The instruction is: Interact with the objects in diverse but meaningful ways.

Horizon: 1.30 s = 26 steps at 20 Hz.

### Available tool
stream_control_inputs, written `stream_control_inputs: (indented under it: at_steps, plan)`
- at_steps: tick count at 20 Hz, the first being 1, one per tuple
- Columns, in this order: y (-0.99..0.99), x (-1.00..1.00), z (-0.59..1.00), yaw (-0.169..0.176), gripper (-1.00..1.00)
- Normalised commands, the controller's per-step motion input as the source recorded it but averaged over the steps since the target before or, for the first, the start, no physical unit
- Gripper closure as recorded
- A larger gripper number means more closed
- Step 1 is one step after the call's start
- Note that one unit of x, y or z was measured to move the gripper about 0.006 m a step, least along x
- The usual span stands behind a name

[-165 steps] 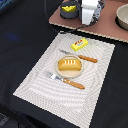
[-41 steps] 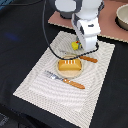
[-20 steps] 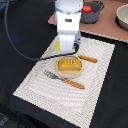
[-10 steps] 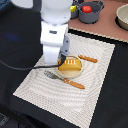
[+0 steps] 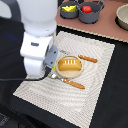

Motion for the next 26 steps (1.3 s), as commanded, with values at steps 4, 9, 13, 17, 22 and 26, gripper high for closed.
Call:
stream_control_inputs:
  at_steps: [4,9,13,17,22,26]
  plan:
    - [-0.47,-0.7,-0.36,0.02,1.0]
    - [-0.43,-0.72,-0.43,0.016,1.0]
    - [-0.3,-0.78,-0.19,0.007,1.0]
    - [-0.11,-0.96,-0.18,0.01,1.0]
    - [0.24,-0.87,0.14,0.056,1.0]
    - [0.31,-0.75,0.05,0.068,1.0]
